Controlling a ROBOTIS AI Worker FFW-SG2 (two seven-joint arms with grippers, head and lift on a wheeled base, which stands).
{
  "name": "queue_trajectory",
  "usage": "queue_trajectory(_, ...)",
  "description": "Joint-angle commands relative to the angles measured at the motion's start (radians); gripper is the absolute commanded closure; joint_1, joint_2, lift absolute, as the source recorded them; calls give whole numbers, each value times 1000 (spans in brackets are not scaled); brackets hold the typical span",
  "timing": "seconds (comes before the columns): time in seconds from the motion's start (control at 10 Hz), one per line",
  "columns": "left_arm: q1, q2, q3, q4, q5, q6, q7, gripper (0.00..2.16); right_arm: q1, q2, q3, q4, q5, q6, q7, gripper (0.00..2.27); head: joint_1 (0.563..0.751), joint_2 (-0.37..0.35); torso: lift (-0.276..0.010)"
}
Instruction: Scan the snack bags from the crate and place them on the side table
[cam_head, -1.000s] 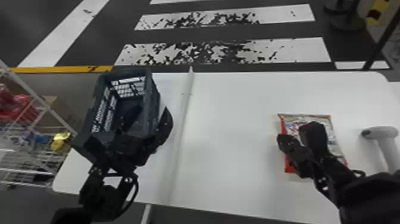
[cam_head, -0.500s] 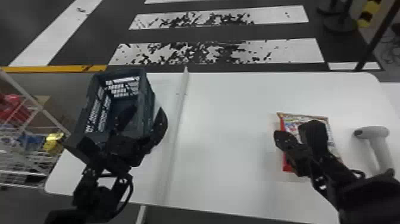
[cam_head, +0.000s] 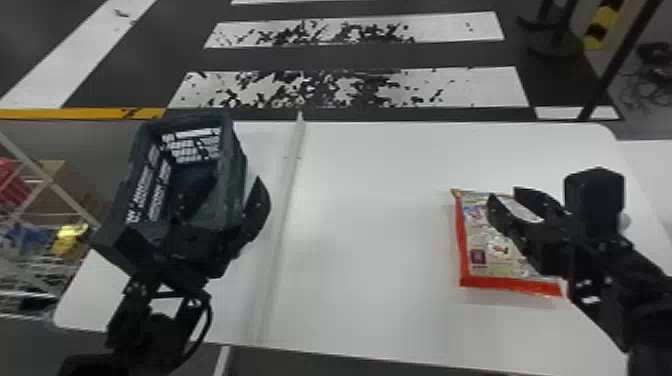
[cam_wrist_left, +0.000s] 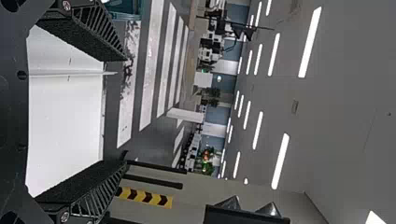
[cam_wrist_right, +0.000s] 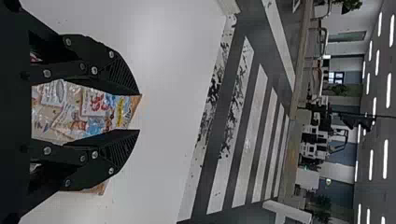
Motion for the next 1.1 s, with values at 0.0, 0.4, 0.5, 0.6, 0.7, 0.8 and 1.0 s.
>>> queue_trajectory(0.0,0,1,-24,-8,-18,4,42,87,32,-2,-85,-41,-27,25,0,232,695,65,-81)
queue_trajectory(0.4,-8,5,-71,-8,-32,10,89,87,88,-28,-260,-33,-53,71,1,232,695,-74,-81)
queue_trajectory(0.5,-9,7,-79,-8,-34,13,89,90,90,-41,-277,-5,-54,74,3,232,695,-119,-81)
queue_trajectory(0.6,-11,7,-85,-8,-34,13,89,90,82,-58,-303,34,-120,90,17,208,695,-154,-81)
queue_trajectory(0.7,-11,8,-88,-10,-34,19,89,90,58,-60,-316,68,-129,133,37,208,695,-168,-81)
queue_trajectory(0.8,-9,10,-88,-10,-34,19,88,90,29,-66,-322,100,-131,191,66,205,695,-186,-81)
queue_trajectory(1.0,-8,12,-88,-10,-34,19,86,90,-21,-80,-312,168,-146,222,73,205,695,-204,-81)
